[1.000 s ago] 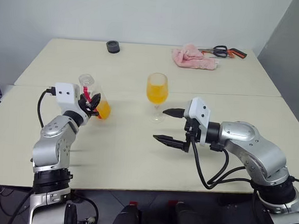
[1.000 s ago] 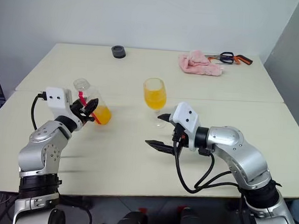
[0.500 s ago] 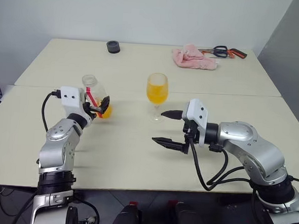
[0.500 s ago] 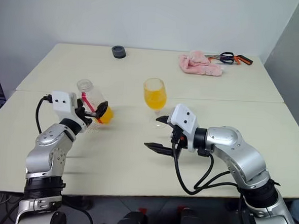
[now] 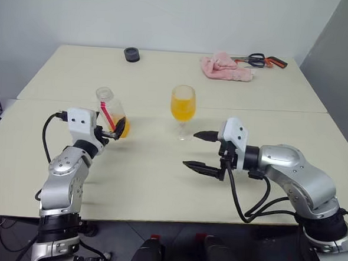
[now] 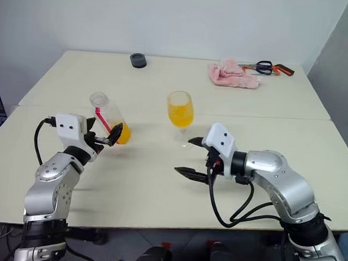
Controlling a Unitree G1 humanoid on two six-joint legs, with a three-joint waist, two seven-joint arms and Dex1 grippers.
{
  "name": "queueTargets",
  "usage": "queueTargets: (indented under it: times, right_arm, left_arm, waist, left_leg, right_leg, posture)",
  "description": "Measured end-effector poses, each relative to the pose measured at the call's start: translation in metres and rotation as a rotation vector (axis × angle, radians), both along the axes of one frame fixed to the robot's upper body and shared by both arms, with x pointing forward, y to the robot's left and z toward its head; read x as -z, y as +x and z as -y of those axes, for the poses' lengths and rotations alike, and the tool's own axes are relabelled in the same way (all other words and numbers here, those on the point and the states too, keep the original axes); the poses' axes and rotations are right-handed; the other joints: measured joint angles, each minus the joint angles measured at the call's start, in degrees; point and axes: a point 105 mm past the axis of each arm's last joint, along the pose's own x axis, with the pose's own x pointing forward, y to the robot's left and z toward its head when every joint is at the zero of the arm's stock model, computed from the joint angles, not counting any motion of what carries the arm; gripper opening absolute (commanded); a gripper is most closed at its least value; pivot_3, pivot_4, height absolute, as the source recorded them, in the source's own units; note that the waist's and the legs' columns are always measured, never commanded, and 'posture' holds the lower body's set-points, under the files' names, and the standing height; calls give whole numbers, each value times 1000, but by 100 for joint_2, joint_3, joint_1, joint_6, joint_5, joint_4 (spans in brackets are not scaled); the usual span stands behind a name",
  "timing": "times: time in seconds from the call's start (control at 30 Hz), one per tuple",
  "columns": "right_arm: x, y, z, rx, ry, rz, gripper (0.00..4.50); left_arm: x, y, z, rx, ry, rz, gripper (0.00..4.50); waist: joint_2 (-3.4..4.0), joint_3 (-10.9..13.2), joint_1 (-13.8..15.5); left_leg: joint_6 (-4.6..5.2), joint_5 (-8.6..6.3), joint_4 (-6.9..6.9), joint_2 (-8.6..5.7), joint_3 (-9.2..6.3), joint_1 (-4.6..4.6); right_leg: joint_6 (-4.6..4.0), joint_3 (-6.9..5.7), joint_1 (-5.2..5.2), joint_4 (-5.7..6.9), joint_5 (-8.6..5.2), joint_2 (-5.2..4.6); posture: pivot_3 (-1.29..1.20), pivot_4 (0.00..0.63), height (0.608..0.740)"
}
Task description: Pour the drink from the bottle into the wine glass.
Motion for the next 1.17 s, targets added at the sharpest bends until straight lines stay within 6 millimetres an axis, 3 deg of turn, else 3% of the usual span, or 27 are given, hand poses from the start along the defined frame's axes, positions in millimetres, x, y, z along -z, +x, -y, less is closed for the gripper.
queueTargets:
  times: [0.2,0.47,0.5,0.67,0.83,1.17]
  right_arm:
    - [0,5,19,95,66,30,4500]
    - [8,23,45,330,201,38,4500]
    - [7,28,52,427,282,77,4500]
    - [45,37,76,684,337,58,4500]
    - [49,44,82,745,335,109,4500]
    - [50,51,81,757,344,135,4500]
  left_arm:
    - [-8,-13,0,-16,-13,43,4462]
    - [-13,-28,1,-58,-7,76,4462]
    - [-9,-36,2,-76,-12,80,4462]
    - [13,-51,-3,-149,-54,27,4462]
    - [11,-53,-6,-184,-56,32,4462]
    - [11,-54,-5,-181,-50,42,4462]
  waist:
    - [0,0,6]
    - [0,0,9]
    - [-3,-8,5]
    - [0,-6,6]
    - [5,-3,-1]
    - [6,-3,-6]
  left_leg:
    - [1,-1,0,1,2,2]
    - [2,-1,-3,5,6,13]
    - [1,-1,-14,8,9,22]
    - [0,-4,-6,5,16,25]
    - [3,-5,-18,15,13,89]
    - [3,-5,-16,15,9,88]
  right_leg:
    - [0,1,2,0,0,0]
    - [1,4,9,1,0,7]
    - [1,9,15,-3,0,8]
    - [2,14,15,0,0,9]
    - [5,8,83,-11,-3,23]
    - [4,8,85,-14,-3,26]
  posture:
    - [0,150,740]
    - [0,150,740]
    - [0,150,740]
    - [0,150,740]
    - [0,150,740]
    - [0,150,740]
